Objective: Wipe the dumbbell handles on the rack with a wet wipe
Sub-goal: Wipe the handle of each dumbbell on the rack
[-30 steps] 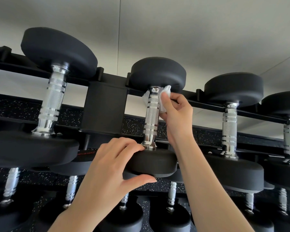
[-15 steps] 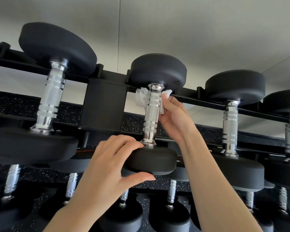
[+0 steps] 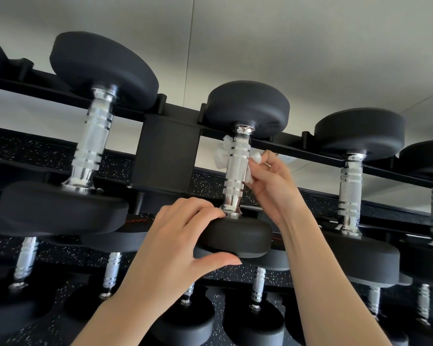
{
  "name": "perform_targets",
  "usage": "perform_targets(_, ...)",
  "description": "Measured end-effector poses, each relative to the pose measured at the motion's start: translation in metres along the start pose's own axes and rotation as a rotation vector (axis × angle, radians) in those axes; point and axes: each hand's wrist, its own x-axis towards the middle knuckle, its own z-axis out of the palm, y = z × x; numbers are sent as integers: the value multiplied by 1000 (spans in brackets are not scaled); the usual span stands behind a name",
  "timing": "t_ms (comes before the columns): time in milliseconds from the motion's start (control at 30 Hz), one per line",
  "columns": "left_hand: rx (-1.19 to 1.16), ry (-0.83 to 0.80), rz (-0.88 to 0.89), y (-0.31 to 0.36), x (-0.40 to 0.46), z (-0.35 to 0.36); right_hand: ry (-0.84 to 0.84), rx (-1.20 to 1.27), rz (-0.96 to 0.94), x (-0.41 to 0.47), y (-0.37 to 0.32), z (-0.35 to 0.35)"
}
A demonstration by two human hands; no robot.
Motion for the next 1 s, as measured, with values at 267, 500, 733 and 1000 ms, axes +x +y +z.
perform_targets(267,4,8,8,-1,-1,0,-27,-283,82,-26,7,-8)
perform_targets(500,11,18,18,-1,-1,1,-92,-455,117,-44,-1,-10)
perform_targets(733,-3,32,20,-2,-1,2,-61,-874,4,-59,-13,-5)
perform_targets(1000,-84,88,-72,-7,-7,0,-89,-1149,-125,-63,-27,11)
